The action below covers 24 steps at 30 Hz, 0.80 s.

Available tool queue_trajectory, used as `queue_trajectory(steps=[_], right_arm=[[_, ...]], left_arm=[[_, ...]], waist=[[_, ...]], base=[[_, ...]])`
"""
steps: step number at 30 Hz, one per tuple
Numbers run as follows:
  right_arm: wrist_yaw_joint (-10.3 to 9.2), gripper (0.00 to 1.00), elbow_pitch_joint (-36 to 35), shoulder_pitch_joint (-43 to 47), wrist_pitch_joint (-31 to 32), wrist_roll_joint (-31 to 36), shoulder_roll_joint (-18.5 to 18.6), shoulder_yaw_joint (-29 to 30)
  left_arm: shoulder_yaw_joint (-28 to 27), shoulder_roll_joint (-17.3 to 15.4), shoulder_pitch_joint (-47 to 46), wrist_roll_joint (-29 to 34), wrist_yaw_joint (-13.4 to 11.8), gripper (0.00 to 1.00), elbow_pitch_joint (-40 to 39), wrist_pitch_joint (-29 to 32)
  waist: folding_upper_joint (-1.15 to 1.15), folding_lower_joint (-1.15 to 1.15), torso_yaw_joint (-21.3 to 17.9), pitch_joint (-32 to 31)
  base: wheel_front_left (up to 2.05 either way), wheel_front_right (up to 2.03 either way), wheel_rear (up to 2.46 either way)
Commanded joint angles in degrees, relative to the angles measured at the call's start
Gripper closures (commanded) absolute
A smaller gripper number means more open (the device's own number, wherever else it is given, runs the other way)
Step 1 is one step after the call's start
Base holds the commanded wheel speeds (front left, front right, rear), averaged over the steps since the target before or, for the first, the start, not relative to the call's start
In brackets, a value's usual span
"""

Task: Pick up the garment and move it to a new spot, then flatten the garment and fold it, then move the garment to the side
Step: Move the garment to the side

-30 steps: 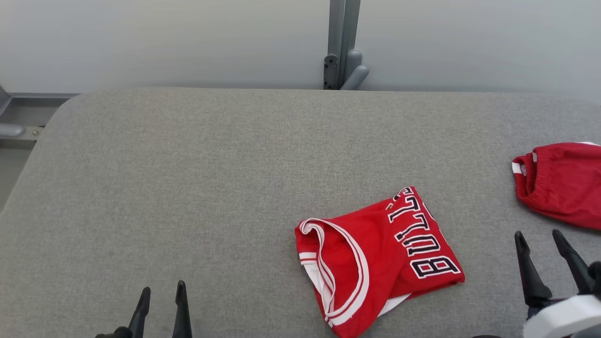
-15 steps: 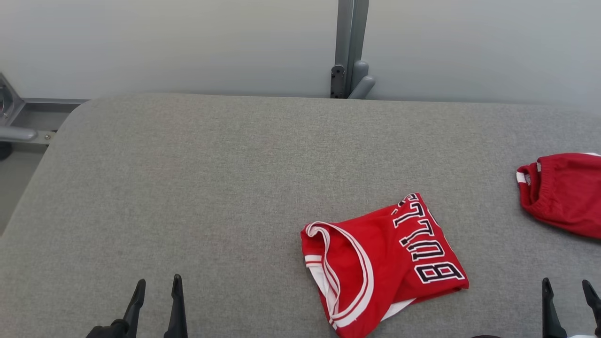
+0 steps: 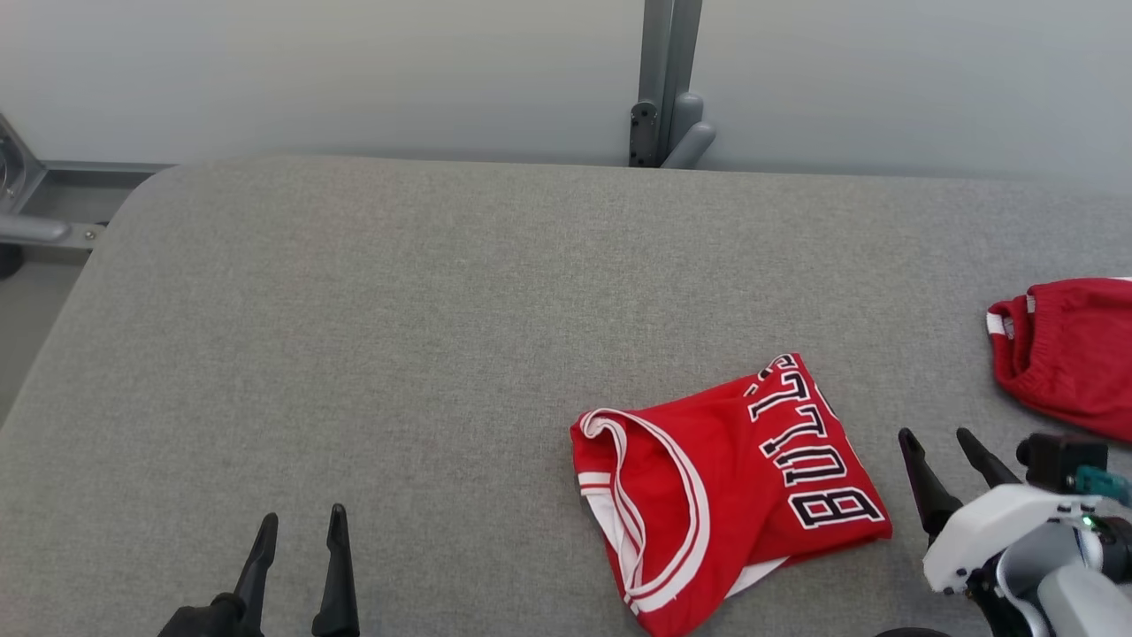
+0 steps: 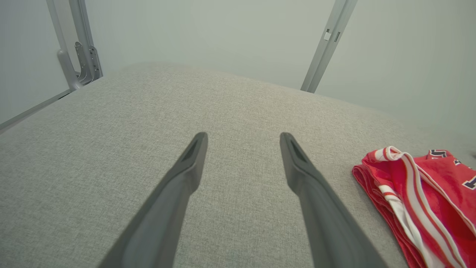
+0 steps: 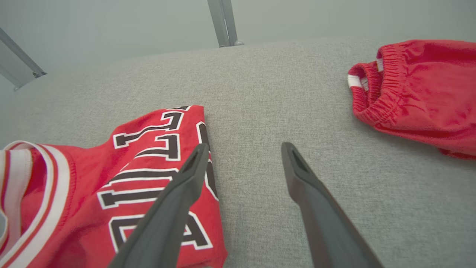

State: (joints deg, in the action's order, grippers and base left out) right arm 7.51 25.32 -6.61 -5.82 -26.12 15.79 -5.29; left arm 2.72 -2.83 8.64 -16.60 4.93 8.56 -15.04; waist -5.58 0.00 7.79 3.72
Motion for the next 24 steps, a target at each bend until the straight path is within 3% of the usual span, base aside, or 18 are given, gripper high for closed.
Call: queue_trajectory(steps=[1,8,12,17,18,19,20,24], right_arm=[[-0.04,0.0,0.42,-1.77,3.1,-2.3,2.06,-1.91],[-0.03,0.0,1.59,-9.85,17.4,-13.41,5.75,-8.86],[-0.04,0.0,5.28,-13.16,20.31,-14.59,6.6,-10.57],[-0.02,0.0,8.72,-15.54,23.2,-18.81,5.01,-11.37],[-0.02,0.55,9.17,-15.99,24.02,-19.77,4.88,-11.81],[-0.02,0.81,9.28,-16.49,24.43,-20.71,4.74,-12.22],[-0.02,1.0,9.29,-16.89,24.97,-21.77,4.63,-12.73],[-0.02,1.0,7.13,-18.32,27.51,-25.58,6.06,-15.05]], left_arm=[[0.18,-0.14,-1.05,-0.2,-0.22,0.0,-0.14,-0.16],[1.13,-0.13,-3.31,-0.85,-0.19,0.0,-0.45,-0.16],[2.32,-0.13,-5.28,-1.55,-0.25,0.0,-0.41,-0.15],[3.25,-0.14,-6.77,-2.27,-0.74,0.0,-0.63,-0.16],[3.31,-0.14,-7.05,-2.38,-0.85,0.0,-0.72,-0.16],[3.27,-0.14,-7.33,-2.48,-0.95,0.0,-0.81,-0.16],[3.18,-0.14,-7.58,-2.61,-0.95,0.0,-0.97,-0.15],[2.64,-0.14,-8.32,-2.77,-1.12,0.0,-1.59,-0.15]], waist=[[0.0,0.0,0.59,1.06],[0.0,0.0,2.68,5.55],[0.0,0.0,4.12,7.71],[0.0,0.0,4.69,9.01],[0.0,0.0,4.6,9.2],[0.0,0.0,4.45,9.37],[0.0,0.0,4.21,9.47],[0.0,0.0,2.55,9.58]], base=[[0.0,0.0,0.0],[0.0,0.0,0.0],[0.0,0.0,0.0],[0.0,0.0,0.0],[0.0,0.0,0.0],[0.0,0.0,0.0],[0.0,0.0,0.0],[0.0,0.0,0.0]])
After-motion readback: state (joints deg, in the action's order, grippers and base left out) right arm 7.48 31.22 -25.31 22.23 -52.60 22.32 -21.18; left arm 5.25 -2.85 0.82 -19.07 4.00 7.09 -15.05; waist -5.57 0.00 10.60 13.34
